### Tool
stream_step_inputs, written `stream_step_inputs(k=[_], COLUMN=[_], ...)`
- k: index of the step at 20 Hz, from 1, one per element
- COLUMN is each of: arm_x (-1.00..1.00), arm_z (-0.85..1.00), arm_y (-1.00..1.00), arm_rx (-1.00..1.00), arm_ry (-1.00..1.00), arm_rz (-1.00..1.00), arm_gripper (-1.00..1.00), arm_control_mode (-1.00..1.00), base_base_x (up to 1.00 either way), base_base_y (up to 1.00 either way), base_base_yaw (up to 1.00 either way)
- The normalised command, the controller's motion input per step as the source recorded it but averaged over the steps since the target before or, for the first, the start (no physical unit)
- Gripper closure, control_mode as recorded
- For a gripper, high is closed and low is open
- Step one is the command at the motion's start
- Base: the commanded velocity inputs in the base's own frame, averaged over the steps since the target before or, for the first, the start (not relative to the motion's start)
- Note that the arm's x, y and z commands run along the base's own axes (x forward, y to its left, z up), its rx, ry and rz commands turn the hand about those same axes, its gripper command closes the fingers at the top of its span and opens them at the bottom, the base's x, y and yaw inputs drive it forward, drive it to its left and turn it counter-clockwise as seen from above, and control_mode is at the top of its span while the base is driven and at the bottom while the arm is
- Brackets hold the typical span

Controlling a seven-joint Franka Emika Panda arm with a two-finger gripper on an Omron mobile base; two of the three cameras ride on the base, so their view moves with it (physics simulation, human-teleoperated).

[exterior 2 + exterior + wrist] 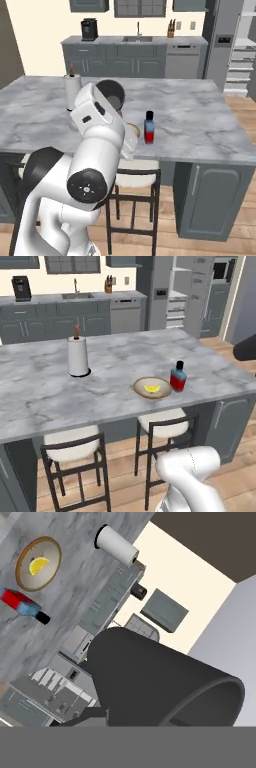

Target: There is a bowl on the dining counter. Grab a lemon wedge from the fridge and place it in the bowl. Then get the liquor bottle and glass cup from the cabinet and place them next to the bowl.

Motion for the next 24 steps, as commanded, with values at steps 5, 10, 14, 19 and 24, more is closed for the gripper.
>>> stream_step_inputs(k=[5,10,14,19,24], arm_x=[0.00,0.00,0.00,0.00,0.71], arm_z=[0.00,0.00,0.00,0.00,-0.12], arm_y=[0.00,0.00,0.00,0.00,0.20], arm_rx=[0.00,0.00,0.00,0.00,-0.22], arm_ry=[0.00,0.00,0.00,0.00,0.38], arm_rz=[0.00,0.00,0.00,0.00,0.00], arm_gripper=[1.00,1.00,1.00,1.00,1.00], arm_control_mode=[1.00,1.00,1.00,1.00,-1.00], base_base_x=[0.15,0.50,0.74,0.69,0.00], base_base_y=[1.00,0.72,0.00,0.00,0.00], base_base_yaw=[-0.25,-0.14,0.00,0.00,0.00])
